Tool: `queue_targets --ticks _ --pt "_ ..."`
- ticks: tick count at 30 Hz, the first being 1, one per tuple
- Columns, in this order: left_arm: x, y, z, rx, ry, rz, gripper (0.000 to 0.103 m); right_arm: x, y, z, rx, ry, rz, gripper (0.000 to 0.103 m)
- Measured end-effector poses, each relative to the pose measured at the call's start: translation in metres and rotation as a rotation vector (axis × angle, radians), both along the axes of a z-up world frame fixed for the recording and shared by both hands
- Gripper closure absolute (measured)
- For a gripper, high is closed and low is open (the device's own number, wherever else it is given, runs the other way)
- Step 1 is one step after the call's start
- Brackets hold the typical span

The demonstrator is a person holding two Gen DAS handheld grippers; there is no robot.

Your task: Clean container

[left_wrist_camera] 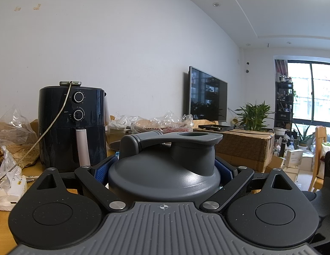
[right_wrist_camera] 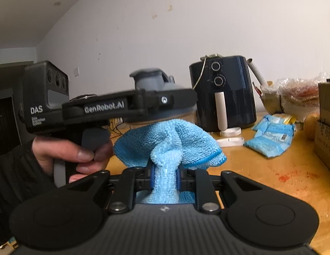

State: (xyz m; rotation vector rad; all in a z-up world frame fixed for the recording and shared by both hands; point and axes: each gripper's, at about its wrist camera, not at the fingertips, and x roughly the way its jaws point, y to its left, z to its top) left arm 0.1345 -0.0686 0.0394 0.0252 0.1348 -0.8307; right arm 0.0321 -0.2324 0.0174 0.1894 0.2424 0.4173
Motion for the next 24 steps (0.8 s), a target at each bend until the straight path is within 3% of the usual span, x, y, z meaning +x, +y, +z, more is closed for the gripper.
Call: queue_targets --ticks 24 --pt "0.0037 0.0001 -0.0001 -0.002 0.015 0.0 0.007 -0.0045 -0.0033 0.0005 0.046 -0.048 -0.002 0.09"
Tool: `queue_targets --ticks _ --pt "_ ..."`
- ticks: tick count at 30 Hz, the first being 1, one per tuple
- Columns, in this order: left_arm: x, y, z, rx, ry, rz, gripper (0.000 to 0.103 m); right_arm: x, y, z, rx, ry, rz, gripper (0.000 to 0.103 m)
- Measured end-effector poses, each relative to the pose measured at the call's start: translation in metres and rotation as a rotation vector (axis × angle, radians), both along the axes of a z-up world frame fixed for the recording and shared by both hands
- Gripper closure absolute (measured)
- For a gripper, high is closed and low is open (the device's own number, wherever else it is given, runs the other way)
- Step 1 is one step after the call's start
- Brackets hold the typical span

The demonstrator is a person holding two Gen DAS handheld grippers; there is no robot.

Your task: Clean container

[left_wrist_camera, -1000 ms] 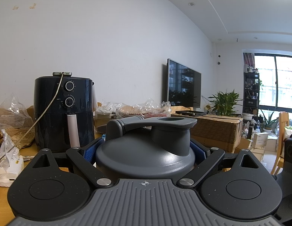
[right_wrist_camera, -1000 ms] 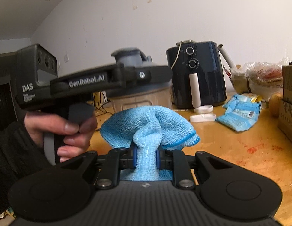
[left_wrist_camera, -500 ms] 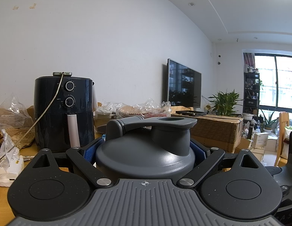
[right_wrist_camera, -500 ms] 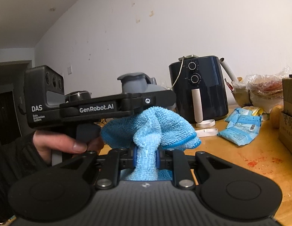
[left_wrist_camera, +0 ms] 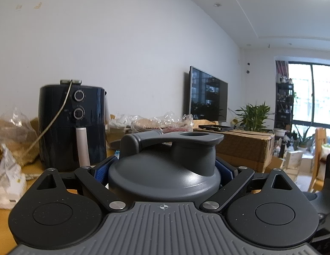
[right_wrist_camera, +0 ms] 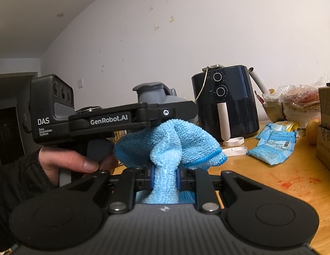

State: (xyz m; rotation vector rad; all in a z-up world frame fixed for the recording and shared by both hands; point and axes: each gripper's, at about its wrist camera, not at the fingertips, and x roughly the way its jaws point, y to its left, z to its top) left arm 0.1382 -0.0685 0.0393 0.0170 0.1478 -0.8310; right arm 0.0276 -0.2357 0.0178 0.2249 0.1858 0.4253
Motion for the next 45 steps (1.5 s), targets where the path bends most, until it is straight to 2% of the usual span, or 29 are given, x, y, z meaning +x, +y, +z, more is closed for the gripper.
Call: queue_targets --ticks 5,21,28,36,39,45 --pt "-0.002 -0.004 -0.003 0.032 -0.021 0.015 0.008 -0.002 -0.001 -0.002 -0.006 0.009 0.0 0.09" --pt "-0.004 -0.002 -0.006 -0.004 -0.007 0.024 0.007 -0.019 -0.016 -0.017 -0.002 0.049 -0.013 0.09" --pt "-0.001 0.0 -0.005 -0.022 0.049 0.028 0.007 -0.023 -0.019 -0.023 -0.005 0.063 -0.024 0.089" --pt "-0.006 -0.001 -0.005 -0.02 0.013 0.064 0.006 -0.026 -0.021 -0.028 0.003 0.079 -0.029 0.088" --pt "-0.008 0.0 -0.006 -0.029 0.005 0.072 0.0 -0.027 -0.021 -0.029 0.007 0.083 -0.03 0.088" --pt "-0.013 0.0 -0.004 -0.041 -0.007 0.095 0.0 -0.028 -0.021 -0.031 0.013 0.093 -0.03 0.088"
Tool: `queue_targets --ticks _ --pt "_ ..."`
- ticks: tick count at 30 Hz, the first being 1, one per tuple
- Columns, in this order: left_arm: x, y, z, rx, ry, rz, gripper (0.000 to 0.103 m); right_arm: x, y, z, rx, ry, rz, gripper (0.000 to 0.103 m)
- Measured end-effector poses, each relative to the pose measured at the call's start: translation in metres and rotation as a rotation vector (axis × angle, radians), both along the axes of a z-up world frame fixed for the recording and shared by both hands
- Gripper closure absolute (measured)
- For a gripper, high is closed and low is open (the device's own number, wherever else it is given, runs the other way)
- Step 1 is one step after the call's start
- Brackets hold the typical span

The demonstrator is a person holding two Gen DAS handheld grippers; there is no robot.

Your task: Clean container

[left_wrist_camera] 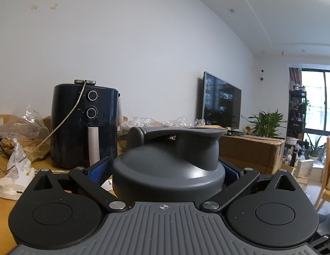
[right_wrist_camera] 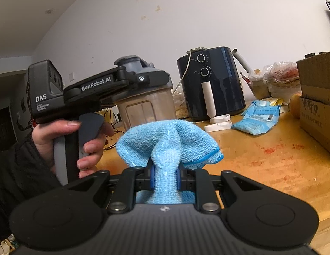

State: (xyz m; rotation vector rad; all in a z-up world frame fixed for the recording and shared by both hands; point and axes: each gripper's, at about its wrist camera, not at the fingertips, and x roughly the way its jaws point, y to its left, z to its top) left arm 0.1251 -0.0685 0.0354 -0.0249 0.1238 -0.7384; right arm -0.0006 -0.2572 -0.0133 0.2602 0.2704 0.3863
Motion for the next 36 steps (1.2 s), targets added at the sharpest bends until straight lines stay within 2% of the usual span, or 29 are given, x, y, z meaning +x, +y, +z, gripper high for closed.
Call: queue_targets --ticks 9,17,26,36 --pt "-0.011 -0.004 0.004 0.003 -0.023 0.06 0.0 0.001 0.0 -0.004 0.006 0.006 0.002 0.088" --pt "-0.024 -0.019 0.007 0.042 -0.052 0.179 0.0 0.001 -0.001 -0.005 0.014 0.011 0.002 0.088" --pt "-0.03 -0.028 0.01 0.018 -0.031 0.293 0.0 0.003 -0.001 -0.007 0.016 0.019 0.0 0.088" --pt "-0.039 -0.047 0.015 0.015 -0.031 0.463 0.0 0.003 0.001 -0.007 0.015 0.025 0.005 0.086"
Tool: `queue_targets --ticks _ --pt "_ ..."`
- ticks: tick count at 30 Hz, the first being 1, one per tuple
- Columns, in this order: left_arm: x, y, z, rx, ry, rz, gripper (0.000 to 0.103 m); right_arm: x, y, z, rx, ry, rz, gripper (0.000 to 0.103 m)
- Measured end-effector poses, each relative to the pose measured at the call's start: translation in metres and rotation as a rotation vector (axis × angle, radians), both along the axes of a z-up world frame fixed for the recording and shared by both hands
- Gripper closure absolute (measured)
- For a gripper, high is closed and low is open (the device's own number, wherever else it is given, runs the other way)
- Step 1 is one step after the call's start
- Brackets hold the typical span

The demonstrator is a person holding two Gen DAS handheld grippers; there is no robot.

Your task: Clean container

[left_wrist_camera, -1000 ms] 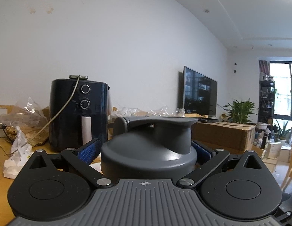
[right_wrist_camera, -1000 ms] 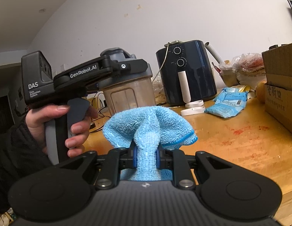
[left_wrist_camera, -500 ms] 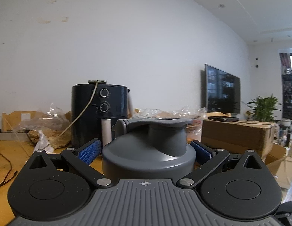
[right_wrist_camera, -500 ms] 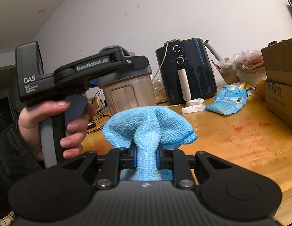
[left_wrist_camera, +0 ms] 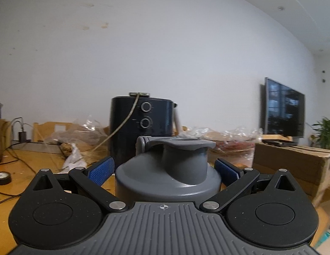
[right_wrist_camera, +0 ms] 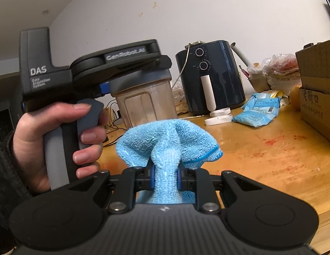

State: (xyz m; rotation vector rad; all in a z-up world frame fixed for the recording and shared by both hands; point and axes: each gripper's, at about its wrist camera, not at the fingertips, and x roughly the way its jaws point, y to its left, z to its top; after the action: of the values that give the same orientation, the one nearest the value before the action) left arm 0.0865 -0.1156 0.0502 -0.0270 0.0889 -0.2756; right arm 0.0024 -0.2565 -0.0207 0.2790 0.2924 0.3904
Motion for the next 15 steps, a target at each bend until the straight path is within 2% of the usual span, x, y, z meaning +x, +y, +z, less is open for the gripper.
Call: queue_targets --ticks 8,15 --pt "-0.003 -0.016 0.002 0.026 -0.004 0.111 0.0 0.0 -0.001 -0.001 0.003 0.001 -0.001 0.087" --pt "-0.002 -0.024 0.0 0.051 -0.004 0.163 0.0 0.001 -0.002 -0.001 0.007 0.001 -0.004 0.086"
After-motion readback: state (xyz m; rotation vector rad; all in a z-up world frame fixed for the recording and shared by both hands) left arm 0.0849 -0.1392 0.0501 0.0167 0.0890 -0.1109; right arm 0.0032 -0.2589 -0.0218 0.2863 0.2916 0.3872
